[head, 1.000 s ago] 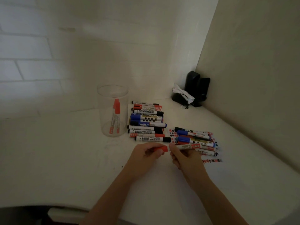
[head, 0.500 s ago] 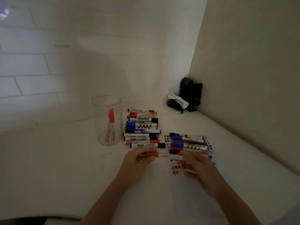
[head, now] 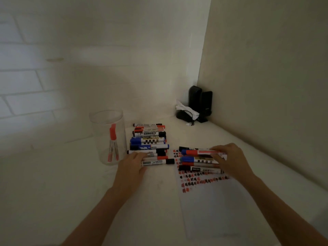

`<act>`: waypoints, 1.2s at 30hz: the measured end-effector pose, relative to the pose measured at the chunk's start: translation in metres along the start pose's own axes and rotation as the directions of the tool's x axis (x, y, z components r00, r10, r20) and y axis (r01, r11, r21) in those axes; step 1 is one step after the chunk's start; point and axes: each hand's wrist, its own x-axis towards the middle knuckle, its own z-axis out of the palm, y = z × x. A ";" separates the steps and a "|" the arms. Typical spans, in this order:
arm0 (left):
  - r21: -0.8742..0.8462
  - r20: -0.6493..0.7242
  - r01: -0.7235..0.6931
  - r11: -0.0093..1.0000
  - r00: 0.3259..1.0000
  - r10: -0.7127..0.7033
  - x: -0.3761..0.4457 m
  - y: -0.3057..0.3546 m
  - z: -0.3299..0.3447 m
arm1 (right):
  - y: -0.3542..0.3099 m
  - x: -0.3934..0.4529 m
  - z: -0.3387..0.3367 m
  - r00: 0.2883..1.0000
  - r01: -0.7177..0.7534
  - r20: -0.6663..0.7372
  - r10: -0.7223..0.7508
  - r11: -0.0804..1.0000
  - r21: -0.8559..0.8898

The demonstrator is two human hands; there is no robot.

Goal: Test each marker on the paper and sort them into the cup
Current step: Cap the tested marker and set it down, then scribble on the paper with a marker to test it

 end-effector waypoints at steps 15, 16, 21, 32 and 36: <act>-0.198 -0.053 0.043 0.979 0.997 -0.054 -0.007 0.014 -0.006 | -0.043 -0.006 -0.003 0.983 0.169 0.065 -0.173 0.984 0.063; -0.233 -0.066 0.018 0.972 0.997 -0.034 -0.009 0.023 -0.011 | -0.055 -0.016 -0.004 0.968 0.235 0.054 -0.244 0.963 0.130; -0.486 -0.029 -0.055 0.872 0.999 0.046 -0.026 0.075 -0.033 | -0.094 -0.044 0.011 0.847 0.520 -0.160 -0.506 0.852 0.062; -0.471 0.132 -0.030 0.882 0.986 0.104 -0.064 0.058 -0.017 | -0.073 -0.089 0.000 0.958 -0.266 0.161 0.236 0.530 0.805; -0.394 0.128 -0.186 0.900 0.959 0.254 -0.063 0.078 -0.009 | -0.094 -0.109 0.003 0.931 -0.362 0.334 0.151 0.516 0.776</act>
